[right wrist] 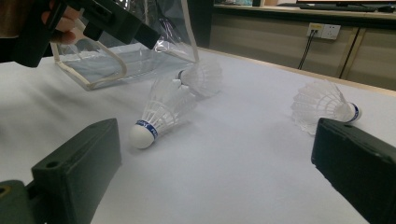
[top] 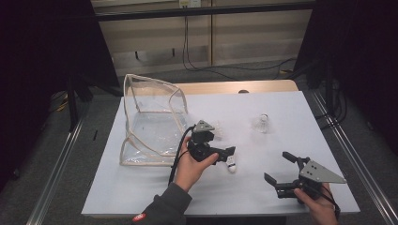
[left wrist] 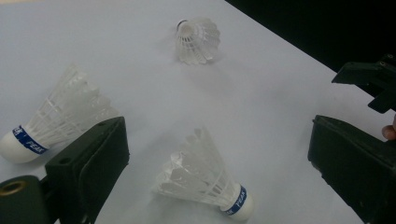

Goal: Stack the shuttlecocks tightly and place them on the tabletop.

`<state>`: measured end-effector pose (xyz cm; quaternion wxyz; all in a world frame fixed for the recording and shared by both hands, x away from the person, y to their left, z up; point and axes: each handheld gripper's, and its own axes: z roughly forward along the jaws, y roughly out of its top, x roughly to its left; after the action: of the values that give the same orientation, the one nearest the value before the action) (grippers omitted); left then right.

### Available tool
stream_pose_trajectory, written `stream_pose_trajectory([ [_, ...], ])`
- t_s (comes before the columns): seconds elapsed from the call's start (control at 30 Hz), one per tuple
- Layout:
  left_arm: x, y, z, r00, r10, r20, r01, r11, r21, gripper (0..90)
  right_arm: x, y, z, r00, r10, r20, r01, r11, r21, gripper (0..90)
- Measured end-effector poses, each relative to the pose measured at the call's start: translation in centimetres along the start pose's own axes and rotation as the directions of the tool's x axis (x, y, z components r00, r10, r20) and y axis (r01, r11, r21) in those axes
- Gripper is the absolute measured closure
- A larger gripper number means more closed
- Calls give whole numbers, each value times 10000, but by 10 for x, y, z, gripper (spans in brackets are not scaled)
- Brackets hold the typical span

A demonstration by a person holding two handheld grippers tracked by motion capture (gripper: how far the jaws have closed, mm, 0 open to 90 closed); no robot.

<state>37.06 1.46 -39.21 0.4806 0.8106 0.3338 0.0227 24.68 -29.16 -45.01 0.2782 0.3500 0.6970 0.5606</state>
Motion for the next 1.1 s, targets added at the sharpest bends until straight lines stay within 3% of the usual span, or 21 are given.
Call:
stream_pose_trajectory([
  [0.23, -3, -5, -2, 9989, 270, 387, -275, 9995, 128, 50, 1, 0, 0, 10000, 6, -55, -6, 10000, 17, 7],
  [0.67, -10, -10, -8, 9957, 613, 699, -629, 9978, 204, 49, 1, 1, 1, 10000, 8, -50, -8, 10000, 21, 8],
  [1.1, -9, -18, -12, 9948, 591, 825, -607, 9980, 171, 39, 2, 1, 2, 9999, 21, -104, -21, 10000, 0, 8],
])
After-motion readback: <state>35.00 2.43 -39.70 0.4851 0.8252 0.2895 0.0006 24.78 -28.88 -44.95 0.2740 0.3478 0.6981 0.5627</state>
